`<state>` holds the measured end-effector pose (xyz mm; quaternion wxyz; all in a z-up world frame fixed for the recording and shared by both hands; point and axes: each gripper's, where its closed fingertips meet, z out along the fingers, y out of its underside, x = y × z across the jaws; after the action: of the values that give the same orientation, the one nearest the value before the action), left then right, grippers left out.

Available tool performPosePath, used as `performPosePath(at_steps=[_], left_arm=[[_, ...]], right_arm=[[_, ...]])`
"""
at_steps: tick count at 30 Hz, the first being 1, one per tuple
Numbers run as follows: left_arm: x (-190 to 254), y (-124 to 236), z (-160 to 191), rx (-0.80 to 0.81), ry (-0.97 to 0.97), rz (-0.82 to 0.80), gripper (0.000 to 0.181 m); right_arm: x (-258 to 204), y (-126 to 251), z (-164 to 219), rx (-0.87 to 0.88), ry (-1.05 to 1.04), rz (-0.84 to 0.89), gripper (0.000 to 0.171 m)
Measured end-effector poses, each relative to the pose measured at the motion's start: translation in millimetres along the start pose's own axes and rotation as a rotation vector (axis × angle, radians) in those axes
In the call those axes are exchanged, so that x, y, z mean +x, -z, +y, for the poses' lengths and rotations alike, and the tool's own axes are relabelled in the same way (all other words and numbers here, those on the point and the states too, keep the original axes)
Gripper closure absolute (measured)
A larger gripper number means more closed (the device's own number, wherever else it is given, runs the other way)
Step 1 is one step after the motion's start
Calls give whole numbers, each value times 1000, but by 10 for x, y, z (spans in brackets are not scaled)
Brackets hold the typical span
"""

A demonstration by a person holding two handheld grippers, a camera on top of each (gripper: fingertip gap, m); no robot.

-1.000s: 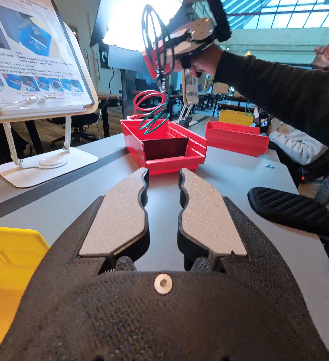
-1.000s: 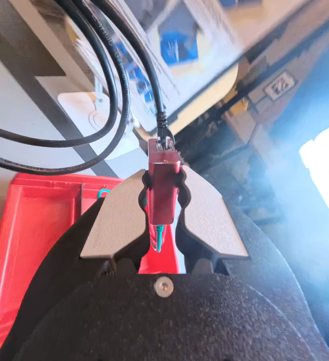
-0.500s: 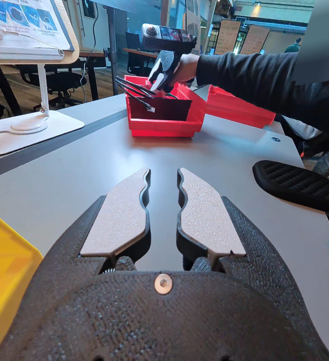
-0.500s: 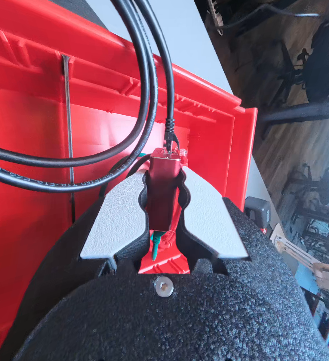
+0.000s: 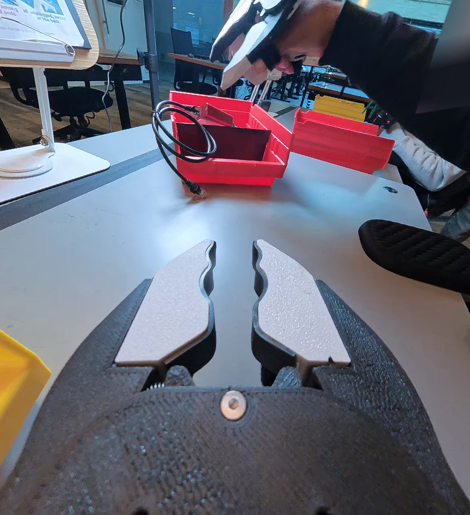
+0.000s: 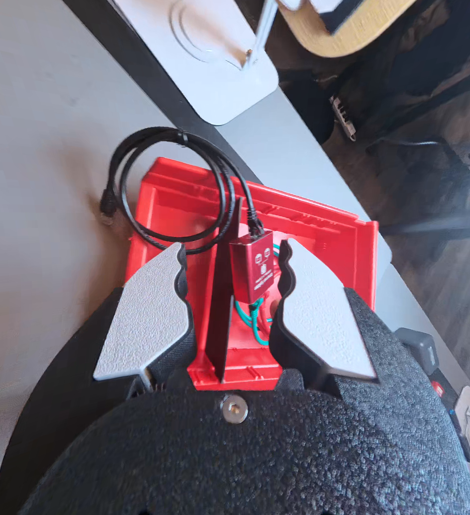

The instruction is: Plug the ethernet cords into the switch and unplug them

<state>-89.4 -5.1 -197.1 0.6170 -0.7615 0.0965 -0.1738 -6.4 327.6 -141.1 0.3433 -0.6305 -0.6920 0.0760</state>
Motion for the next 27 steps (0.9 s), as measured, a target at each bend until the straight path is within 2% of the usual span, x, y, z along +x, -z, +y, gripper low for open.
performPosePath(at_steps=[4, 8, 15, 16, 19, 22, 25, 27], left_arm=[[8, 5, -11, 2, -15, -10, 157], [3, 4, -1, -6, -26, -21, 157], [-25, 2, 67, -33, -42, -31, 158], [-27, -1, 80, -38, -43, -30, 158], [-26, -9, 116, -51, -47, -27, 158], [-21, -11, 147, -64, -53, -22, 159], [-26, -15, 160, -68, -47, -18, 159], [-21, -23, 171, -72, -38, -14, 160]], right_arm=[[-568, -30, 165, -134, 77, -116, 107], [-921, -304, 373, -265, 184, -111, 109], [-1063, -716, 14, -200, 253, -4, 108], [-1038, -799, 2, -221, 299, 44, 113], [-1049, -961, -19, -251, 434, 99, 148], [-1121, -787, -157, -199, 443, 31, 158], [-1012, -319, -398, -54, 274, -70, 162], [-730, 67, -534, 58, 144, -83, 163]])
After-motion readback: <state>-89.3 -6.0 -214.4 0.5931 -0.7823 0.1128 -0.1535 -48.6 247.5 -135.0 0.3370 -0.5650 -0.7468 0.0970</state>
